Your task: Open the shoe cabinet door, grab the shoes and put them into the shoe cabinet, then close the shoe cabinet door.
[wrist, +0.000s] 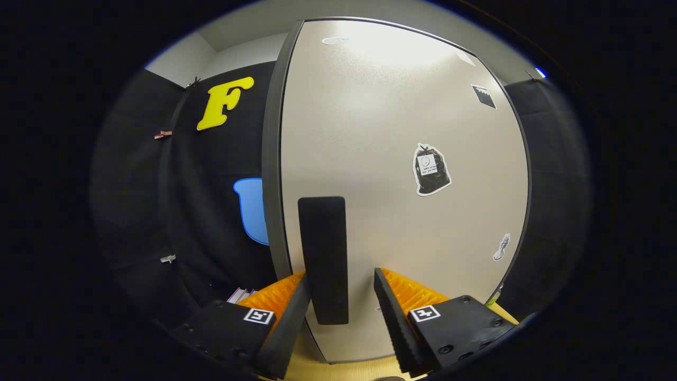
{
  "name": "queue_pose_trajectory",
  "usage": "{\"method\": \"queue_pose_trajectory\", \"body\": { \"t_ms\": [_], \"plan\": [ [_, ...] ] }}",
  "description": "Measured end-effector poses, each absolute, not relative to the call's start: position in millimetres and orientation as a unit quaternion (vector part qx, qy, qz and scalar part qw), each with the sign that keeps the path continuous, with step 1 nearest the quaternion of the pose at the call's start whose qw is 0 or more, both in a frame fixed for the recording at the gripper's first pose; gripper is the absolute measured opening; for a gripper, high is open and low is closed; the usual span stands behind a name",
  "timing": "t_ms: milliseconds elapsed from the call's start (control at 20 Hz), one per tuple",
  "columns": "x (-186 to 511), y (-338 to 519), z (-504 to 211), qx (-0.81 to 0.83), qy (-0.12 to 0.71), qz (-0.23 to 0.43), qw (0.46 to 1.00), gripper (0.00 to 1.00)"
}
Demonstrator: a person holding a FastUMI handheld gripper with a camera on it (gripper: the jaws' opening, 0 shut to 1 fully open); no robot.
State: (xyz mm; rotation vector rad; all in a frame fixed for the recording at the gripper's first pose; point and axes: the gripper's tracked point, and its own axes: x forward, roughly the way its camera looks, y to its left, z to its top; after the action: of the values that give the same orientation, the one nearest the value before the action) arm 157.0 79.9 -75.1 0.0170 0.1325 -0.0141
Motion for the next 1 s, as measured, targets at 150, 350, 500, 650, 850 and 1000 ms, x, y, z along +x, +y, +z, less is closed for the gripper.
{"method": "queue_pose_trajectory", "body": {
  "t_ms": [150,350,500,650,850,1000],
  "plan": [
    [159,87,-75,0.009,0.064,0.002,0.998,0.71],
    [158,91,-75,-0.001,0.060,0.000,0.998,0.41],
    [158,91,-76,0.002,0.066,0.003,0.998,0.33],
    [154,91,-73,0.011,0.060,0.009,0.998,0.33],
    [149,90,-74,0.011,0.058,0.015,0.998,0.26],
    [140,90,-72,0.016,0.061,0.024,0.998,0.26]
  ]
}}
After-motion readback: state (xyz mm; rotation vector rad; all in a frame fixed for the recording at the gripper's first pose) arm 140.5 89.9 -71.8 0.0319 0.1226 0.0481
